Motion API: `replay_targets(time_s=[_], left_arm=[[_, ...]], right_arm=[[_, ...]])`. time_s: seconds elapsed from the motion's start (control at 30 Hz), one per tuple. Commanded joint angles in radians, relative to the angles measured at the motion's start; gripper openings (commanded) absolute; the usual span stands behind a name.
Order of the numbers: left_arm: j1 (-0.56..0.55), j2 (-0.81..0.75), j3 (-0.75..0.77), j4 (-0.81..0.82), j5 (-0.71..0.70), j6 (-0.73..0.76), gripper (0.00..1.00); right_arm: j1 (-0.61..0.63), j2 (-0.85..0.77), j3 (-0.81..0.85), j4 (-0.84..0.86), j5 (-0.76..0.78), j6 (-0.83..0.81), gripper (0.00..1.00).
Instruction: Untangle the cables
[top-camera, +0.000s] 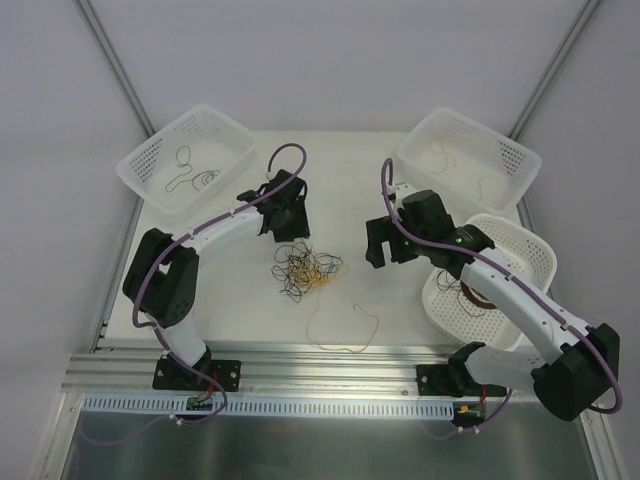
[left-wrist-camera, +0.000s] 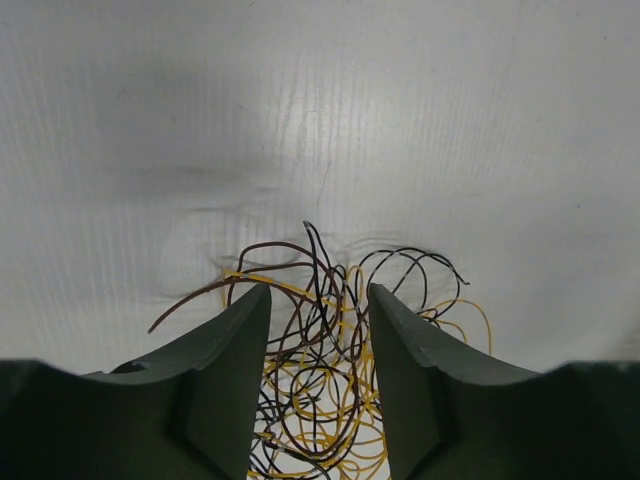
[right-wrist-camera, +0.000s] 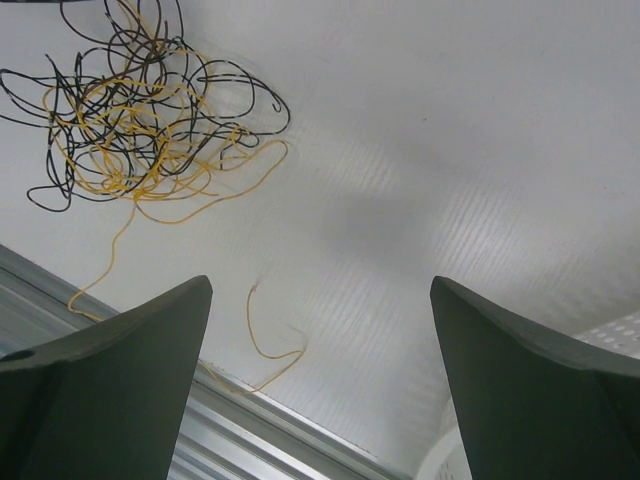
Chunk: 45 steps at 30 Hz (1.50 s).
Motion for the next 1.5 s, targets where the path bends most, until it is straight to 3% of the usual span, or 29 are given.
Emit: replay_targets(time_s=[0.0, 0.13, 0.23, 0.67, 0.87, 1.23, 1.47], left_arm=[[-0.013, 0.021, 0.04, -0.036, -0.028, -0.005, 0.42], [-0.019, 0.046, 0.054, -0.034, -0.002, 0.012, 0.24], [-0.021, 0.053, 0.066, -0.036, 0.035, 0.029, 0.0], [-0.041, -0.227, 0.189, -0.034, 0.173, 0.306, 0.0], [-0.044, -0.327, 0.241, -0.033, 0.215, 0.372, 0.0], [-0.044, -0.355, 0.331, -0.033, 0.231, 0.387, 0.0], [-0.039, -0.37, 0.46, -0.036, 0.153, 0.424, 0.0]], right_arm=[[0.014, 0.008, -0.002, 0.082, -0.034, 0.027, 0.96], [0.028, 0.031, -0.012, 0.119, -0.042, 0.04, 0.96], [0.039, 0.054, -0.016, 0.148, -0.056, 0.054, 0.96], [0.031, 0.147, 0.026, 0.366, -0.264, 0.197, 0.95], [0.027, 0.164, 0.052, 0.429, -0.276, 0.229, 0.94], [0.044, 0.315, 0.072, 0.662, -0.284, 0.367, 0.92], [0.093, 0.469, 0.038, 0.78, -0.292, 0.405, 0.91]])
